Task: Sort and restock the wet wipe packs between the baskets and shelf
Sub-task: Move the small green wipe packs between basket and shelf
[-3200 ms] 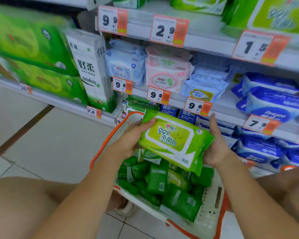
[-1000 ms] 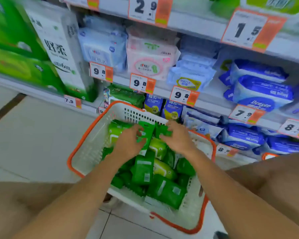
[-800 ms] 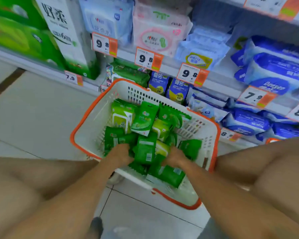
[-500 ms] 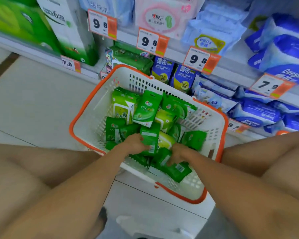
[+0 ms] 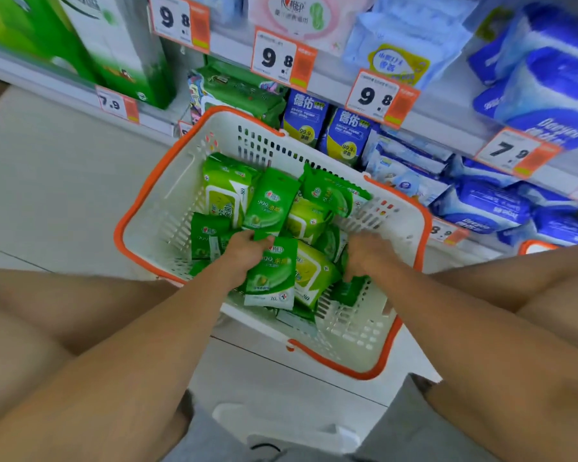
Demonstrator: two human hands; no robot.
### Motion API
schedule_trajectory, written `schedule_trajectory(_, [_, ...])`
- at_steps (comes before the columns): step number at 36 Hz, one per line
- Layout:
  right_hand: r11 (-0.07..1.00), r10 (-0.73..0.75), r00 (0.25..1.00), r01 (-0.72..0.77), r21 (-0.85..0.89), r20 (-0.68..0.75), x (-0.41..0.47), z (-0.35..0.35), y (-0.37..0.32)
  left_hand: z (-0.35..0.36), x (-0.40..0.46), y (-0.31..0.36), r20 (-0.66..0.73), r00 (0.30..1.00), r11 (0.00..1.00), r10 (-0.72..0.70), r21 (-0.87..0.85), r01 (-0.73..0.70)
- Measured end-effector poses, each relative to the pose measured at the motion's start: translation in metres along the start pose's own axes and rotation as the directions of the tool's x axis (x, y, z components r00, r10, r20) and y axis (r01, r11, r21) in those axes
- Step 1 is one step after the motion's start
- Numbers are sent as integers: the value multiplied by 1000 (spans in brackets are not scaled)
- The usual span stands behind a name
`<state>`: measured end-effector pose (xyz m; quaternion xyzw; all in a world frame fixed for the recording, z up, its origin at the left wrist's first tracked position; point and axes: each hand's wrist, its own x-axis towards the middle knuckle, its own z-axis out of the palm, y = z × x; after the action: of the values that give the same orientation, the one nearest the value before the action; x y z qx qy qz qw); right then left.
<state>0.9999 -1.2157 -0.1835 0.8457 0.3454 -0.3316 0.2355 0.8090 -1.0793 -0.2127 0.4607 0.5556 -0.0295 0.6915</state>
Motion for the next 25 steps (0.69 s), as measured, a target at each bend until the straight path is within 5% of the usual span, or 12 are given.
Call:
schedule_trajectory(4, [982,-50,997,39,-184,-52,0,27,14,-11,-6,8,50,997,989,-60,-136,66])
schedule_trajectory(10, [957,-196,975,214,196,-108,-11,-33,7,-12,-14,20,-55,998,953,28,-300,-43])
schedule_trajectory(17, [862,-367,923,384,331,-116,-30,-64,10,-17,7,13,-163,976,955,141,-239,-178])
schedule_trajectory(25, [616,-384,892,439,654,-237,-39,-55,-24,-11,-27,33,57,997,961,51,-275,-34])
